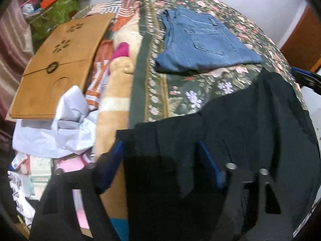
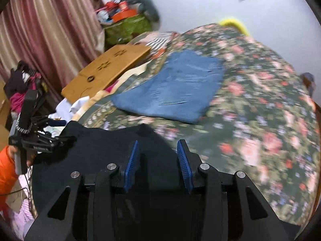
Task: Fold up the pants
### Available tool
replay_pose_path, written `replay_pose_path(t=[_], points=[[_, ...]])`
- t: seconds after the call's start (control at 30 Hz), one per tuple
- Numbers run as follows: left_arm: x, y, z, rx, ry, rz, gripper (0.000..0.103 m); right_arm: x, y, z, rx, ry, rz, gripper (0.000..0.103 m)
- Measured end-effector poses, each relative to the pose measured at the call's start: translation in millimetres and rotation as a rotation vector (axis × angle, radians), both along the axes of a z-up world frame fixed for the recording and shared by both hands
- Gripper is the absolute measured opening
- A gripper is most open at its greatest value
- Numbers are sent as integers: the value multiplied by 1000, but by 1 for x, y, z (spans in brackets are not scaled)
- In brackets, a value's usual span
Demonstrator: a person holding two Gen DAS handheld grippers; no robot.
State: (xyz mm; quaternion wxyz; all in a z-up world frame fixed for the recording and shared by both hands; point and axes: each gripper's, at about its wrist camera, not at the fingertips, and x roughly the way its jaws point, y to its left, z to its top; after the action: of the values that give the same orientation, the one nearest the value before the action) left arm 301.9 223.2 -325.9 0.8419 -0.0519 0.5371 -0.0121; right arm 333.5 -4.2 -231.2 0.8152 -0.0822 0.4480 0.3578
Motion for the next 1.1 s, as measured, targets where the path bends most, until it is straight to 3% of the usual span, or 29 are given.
replay_pose_path(t=[0.17, 0.23, 0.3, 0.37, 0.47, 0.63, 0.7, 0.77, 0.87, 0.93, 1.03, 1.1], points=[[-3, -1, 4, 6, -44, -12, 40, 3, 32, -18, -59, 37, 61, 36], [-5, 2, 5, -4, -50, 1, 33, 6, 38, -28, -82, 75, 78, 36], [-7, 4, 6, 0, -59, 17, 28, 9, 39, -35, -63, 110, 84, 24], [-7, 2, 9, 57, -77, 29, 23, 9, 41, -35, -71, 85, 81, 7], [-2, -2, 10, 177, -92, 58, 22, 13, 38, -27, -42, 17, 32, 5], [9, 0, 12, 210, -58, 63, 28, 11, 45, -20, -97, -19, -22, 7], [3, 1, 25, 241, -78, 74, 28, 5, 39, -12, -132, -44, -34, 20], [-10, 1, 43, 263, -115, 75, 35, -8, 27, 1, -141, -78, -29, 36], [-32, 0, 60, 195, -131, 44, 49, -29, 4, 19, -107, -83, -8, 40], [-42, -5, 62, 142, -119, 27, 51, -43, -10, 22, -79, -28, 2, 41], [-62, -19, 46, 50, -61, -29, 52, -64, -25, 11, -48, 86, 17, 41], [-71, -29, 29, 63, -15, -49, 52, -81, -30, -3, -74, 133, 30, 41]])
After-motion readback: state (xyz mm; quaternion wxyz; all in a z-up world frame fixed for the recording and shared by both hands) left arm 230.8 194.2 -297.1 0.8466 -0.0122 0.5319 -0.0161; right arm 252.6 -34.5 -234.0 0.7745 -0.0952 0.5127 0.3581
